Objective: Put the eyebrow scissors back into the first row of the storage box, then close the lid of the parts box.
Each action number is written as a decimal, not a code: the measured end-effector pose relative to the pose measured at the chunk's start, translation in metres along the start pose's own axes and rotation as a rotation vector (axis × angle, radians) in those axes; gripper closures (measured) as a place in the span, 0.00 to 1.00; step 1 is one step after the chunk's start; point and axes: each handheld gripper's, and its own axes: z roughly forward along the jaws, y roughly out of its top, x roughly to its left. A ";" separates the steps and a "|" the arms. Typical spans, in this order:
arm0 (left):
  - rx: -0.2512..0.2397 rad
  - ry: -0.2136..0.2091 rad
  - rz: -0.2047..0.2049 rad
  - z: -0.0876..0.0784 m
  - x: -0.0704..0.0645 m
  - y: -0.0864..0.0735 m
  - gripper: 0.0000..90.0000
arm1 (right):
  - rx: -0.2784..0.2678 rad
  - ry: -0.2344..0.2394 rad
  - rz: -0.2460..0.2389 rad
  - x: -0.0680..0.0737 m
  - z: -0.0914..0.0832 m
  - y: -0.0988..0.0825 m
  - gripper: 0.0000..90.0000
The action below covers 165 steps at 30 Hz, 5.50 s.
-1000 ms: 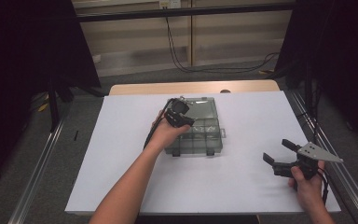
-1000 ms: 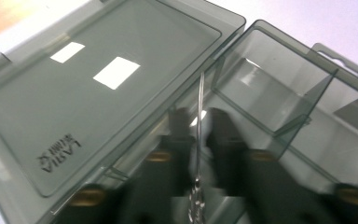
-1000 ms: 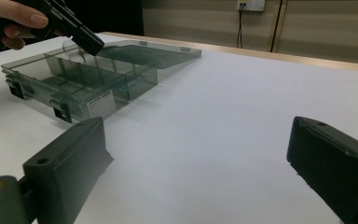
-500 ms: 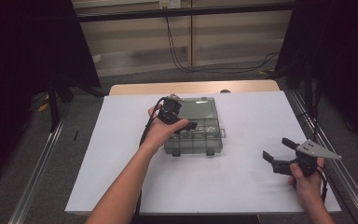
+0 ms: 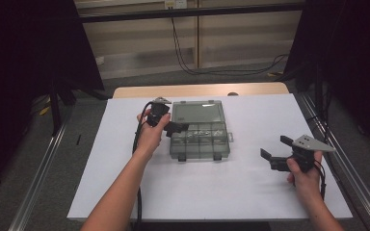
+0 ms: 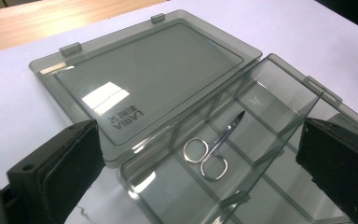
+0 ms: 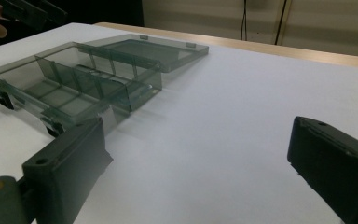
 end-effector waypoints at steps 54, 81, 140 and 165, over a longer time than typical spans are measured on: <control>-0.052 0.076 -0.350 0.040 0.048 -0.004 0.35 | 0.278 0.076 0.289 0.007 0.196 0.069 0.37; -0.076 0.023 -0.429 0.046 0.059 -0.017 0.65 | 0.314 0.128 0.454 -0.005 0.217 0.049 0.60; -0.289 0.051 -0.188 -0.004 0.046 0.004 0.75 | 0.112 -0.011 0.090 0.011 0.178 0.117 0.96; -0.294 -0.023 -0.330 -0.016 0.058 0.023 1.00 | -0.001 0.019 0.011 0.024 0.146 0.098 0.95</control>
